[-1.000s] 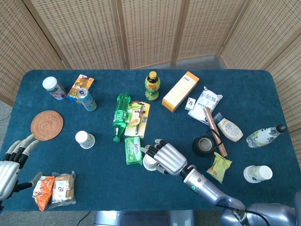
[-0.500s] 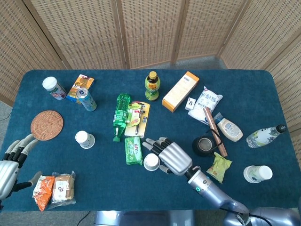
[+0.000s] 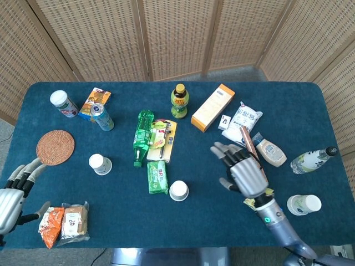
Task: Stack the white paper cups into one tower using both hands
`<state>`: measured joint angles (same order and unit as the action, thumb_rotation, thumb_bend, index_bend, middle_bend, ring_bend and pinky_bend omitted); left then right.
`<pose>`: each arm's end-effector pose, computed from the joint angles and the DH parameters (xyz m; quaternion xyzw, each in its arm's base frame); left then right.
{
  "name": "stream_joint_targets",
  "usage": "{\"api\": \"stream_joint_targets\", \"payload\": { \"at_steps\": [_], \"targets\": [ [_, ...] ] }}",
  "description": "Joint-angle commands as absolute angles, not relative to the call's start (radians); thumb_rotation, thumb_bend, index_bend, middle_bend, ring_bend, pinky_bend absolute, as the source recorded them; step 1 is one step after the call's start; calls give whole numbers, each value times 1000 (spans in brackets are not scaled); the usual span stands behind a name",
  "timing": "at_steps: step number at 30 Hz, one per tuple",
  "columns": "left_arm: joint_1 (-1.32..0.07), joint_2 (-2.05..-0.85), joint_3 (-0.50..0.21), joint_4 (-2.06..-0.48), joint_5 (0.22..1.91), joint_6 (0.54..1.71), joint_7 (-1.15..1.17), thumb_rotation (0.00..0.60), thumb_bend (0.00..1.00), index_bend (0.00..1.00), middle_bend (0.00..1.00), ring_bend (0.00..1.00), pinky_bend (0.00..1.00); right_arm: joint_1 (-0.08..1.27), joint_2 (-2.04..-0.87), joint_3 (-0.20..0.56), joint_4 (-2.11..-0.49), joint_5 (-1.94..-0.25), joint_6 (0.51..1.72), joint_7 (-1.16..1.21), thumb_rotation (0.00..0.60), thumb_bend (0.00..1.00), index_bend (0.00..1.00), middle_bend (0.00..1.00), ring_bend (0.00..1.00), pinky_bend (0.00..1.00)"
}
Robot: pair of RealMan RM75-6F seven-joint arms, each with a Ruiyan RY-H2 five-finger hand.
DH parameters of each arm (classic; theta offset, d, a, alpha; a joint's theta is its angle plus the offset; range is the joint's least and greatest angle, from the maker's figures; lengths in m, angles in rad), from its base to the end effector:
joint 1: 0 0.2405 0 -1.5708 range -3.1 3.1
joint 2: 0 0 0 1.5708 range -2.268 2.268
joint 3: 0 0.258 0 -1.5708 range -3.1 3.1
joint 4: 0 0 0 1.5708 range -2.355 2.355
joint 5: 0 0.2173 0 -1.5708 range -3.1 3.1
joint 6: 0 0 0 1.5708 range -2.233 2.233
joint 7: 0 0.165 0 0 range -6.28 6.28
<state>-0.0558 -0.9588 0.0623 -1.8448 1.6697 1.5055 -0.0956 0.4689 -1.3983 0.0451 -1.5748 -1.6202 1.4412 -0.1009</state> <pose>-0.2683 0.1653 0.1602 -0.6159 -0.4394 -0.4271 0.4952 -0.1755 -0.2840 0.0557 0.6811 -0.2861 0.5284 0.4184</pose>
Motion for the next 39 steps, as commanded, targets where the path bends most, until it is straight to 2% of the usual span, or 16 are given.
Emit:
{"api": "stream_joint_targets", "payload": {
  "at_steps": [1,5,11,20,29,39],
  "targets": [
    [-57,-958,60,-1849,1667,1505,-91,600,355,0,0,0,0,410,-1378,48,-1508,-1604,1499,-11,600,263,93,91,185,225],
    [-61,-956,55,-1853,1655,1498,-84,600,355,0,0,0,0,371,-1361,36,-1465,-1595,1521,90,600,262,92,90,126,222],
    [-79,-931,50,-1874,1639,1464,-65,600,355,0,0,0,0,316,-1351,36,-1417,-1570,1556,163,600,239,86,81,116,208],
    [-176,-924,-11,-1914,1510,1314,28,600,354,0,0,0,0,269,-1293,59,-1479,-1547,1578,187,600,237,56,75,112,208],
    [-351,-932,-96,-1946,1175,1039,161,600,355,0,0,0,0,255,-1275,66,-1508,-1580,1589,226,600,238,56,75,112,208],
    [-512,-1082,-119,-1882,888,991,449,600,355,0,0,0,0,246,-1263,85,-1517,-1588,1588,246,600,251,56,75,111,208]
  ]
}}
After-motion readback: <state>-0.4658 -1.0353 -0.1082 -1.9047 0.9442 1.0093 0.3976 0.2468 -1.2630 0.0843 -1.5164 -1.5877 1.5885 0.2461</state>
